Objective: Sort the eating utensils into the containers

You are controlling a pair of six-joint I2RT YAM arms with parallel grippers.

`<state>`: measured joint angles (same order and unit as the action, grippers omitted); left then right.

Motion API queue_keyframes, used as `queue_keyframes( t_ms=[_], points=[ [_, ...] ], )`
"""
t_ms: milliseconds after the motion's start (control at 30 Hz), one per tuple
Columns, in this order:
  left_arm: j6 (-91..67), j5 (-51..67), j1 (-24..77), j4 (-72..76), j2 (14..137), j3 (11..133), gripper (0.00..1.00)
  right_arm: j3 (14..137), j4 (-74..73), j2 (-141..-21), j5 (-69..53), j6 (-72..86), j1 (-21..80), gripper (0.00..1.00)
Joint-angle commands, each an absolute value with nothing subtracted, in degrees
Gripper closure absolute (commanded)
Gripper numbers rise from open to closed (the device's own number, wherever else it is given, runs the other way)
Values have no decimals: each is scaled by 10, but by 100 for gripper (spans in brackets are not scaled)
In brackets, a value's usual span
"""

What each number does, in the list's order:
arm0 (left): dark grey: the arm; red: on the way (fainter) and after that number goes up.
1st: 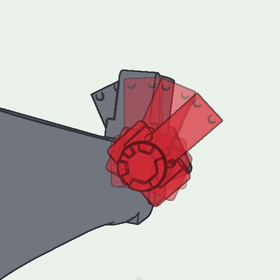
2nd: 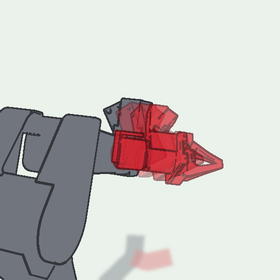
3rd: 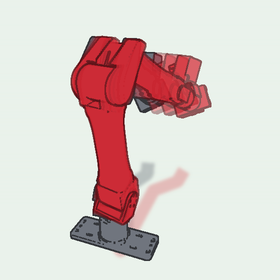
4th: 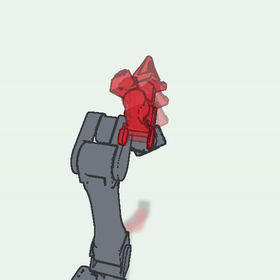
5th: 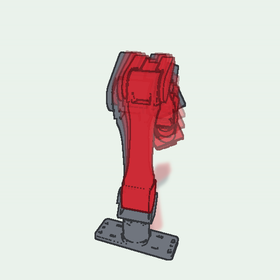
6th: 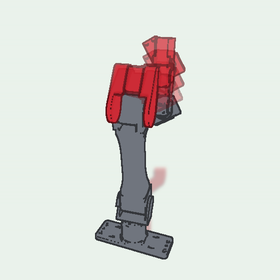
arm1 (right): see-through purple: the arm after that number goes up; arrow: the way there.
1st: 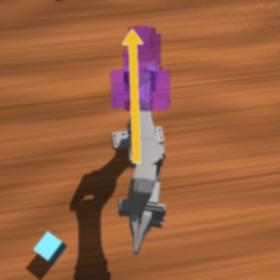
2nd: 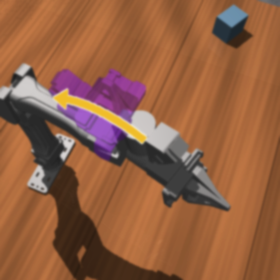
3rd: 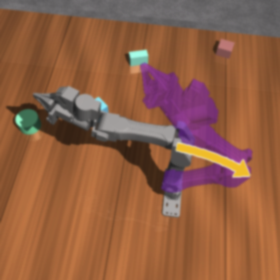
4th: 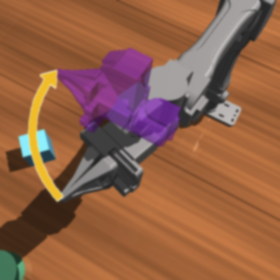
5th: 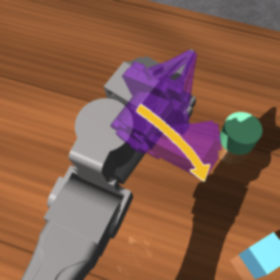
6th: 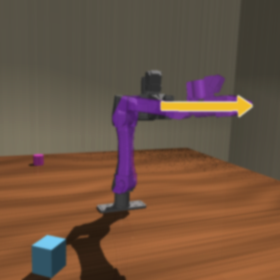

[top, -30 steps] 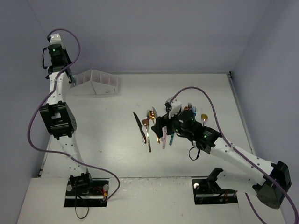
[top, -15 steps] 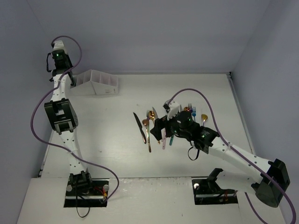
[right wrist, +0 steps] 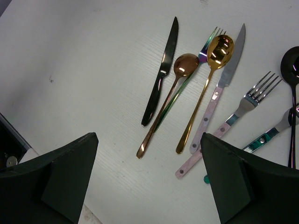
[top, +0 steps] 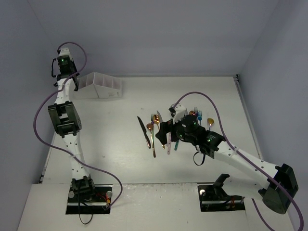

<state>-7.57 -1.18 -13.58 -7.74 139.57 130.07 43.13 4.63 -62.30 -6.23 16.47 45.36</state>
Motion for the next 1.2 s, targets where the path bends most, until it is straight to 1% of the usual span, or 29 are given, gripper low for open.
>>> queue_keyframes(
  t_ms=[0, 33, 133, 267, 333, 433, 467, 533, 600, 667, 800, 867, 933, 1000, 1033, 1133, 1167],
  points=[
    [-73, -9, -140, -59, 1361, 1336, 69, 435, 61, -617, -41, 163, 449, 11],
    [-72, -10, -141, -61, 1355, 1335, 62, 434, 61, -615, -35, 162, 449, 11],
    [-72, -10, -141, -63, 1337, 1326, 50, 434, 52, -606, -7, 165, 447, 11],
    [-79, -12, -141, -70, 1291, 1296, 41, 439, 23, -593, 56, 178, 441, 11],
    [-98, -8, -140, -82, 1249, 1279, 36, 446, 5, -595, 102, 185, 428, 11],
    [-136, -2, -132, -108, 1179, 1233, 32, 462, -37, -613, 128, 203, 399, 11],
    [-146, -1, -129, -114, 1157, 1219, 30, 466, -54, -618, 132, 208, 370, 12],
    [-179, 20, -115, -116, 1092, 1156, 29, 472, -71, -635, 129, 221, 338, 13],
    [-202, 35, -95, -121, 1029, 1093, 26, 475, -80, -644, 113, 229, 275, 16],
    [-214, 42, -69, -137, 952, 1019, 25, 478, -85, -649, 101, 233, 229, 18],
    [-220, 41, 10, -168, 825, 897, 23, 484, -84, -689, 74, 233, 151, 27],
    [-229, 51, 57, -172, 765, 841, 22, 490, -84, -711, 73, 233, 134, 33],
    [-236, 60, 88, -175, 717, 757, 22, 492, -78, -746, 75, 237, 123, 41],
    [-237, 65, 112, -181, 677, 703, 22, 496, -71, -771, 68, 237, 113, 53],
    [-237, 70, 130, -185, 648, 682, 22, 497, -65, -789, 62, 236, 106, 58],
    [-217, 96, 153, -197, 604, 610, 22, 506, -59, -818, 62, 236, 99, 67],
    [-209, 97, 162, -202, 595, 594, 22, 507, -57, -830, 66, 237, 95, 68]
  ],
)
